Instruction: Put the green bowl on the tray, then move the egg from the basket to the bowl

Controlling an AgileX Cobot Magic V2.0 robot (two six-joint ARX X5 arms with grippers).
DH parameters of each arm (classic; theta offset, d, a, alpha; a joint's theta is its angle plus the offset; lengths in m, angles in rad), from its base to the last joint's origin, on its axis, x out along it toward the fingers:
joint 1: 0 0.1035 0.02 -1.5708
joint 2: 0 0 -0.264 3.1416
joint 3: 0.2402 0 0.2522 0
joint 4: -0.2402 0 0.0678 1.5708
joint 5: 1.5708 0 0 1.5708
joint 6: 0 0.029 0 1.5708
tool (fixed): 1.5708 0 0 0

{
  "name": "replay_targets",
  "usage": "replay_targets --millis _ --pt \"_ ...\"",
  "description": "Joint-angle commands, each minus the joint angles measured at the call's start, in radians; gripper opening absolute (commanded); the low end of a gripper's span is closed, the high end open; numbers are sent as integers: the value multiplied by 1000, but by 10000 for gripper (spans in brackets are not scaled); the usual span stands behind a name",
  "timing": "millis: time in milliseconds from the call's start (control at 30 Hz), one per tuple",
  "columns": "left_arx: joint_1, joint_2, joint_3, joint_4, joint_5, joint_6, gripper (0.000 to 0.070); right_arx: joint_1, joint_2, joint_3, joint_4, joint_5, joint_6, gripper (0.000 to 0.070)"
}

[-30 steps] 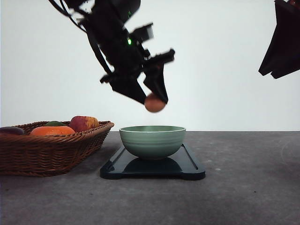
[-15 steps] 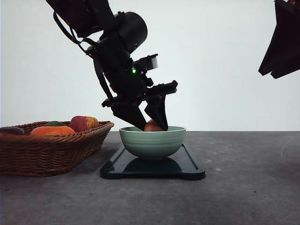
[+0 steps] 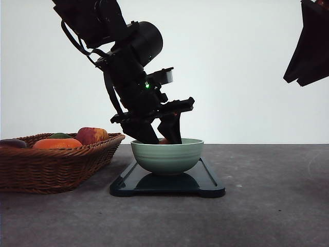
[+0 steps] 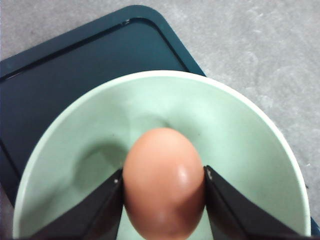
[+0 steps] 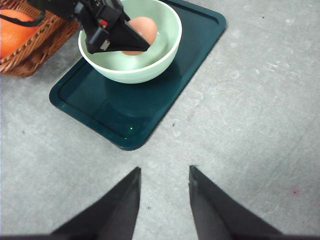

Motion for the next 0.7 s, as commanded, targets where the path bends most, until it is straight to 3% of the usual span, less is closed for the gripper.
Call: replay_targets --millis 0,300,333,467,667 --pt "-9 31 20 14 -2 -1 189 8 8 3 13 0 11 186" --pt "-12 50 20 10 -2 -1 195 8 8 3 13 0 11 186" --pt "-13 50 20 10 -2 -1 209 8 8 3 13 0 11 186" --pt "-17 50 20 9 -2 -11 382 8 8 3 13 0 11 186" --pt "-22 48 37 -26 -2 -28 392 8 8 3 13 0 11 186"
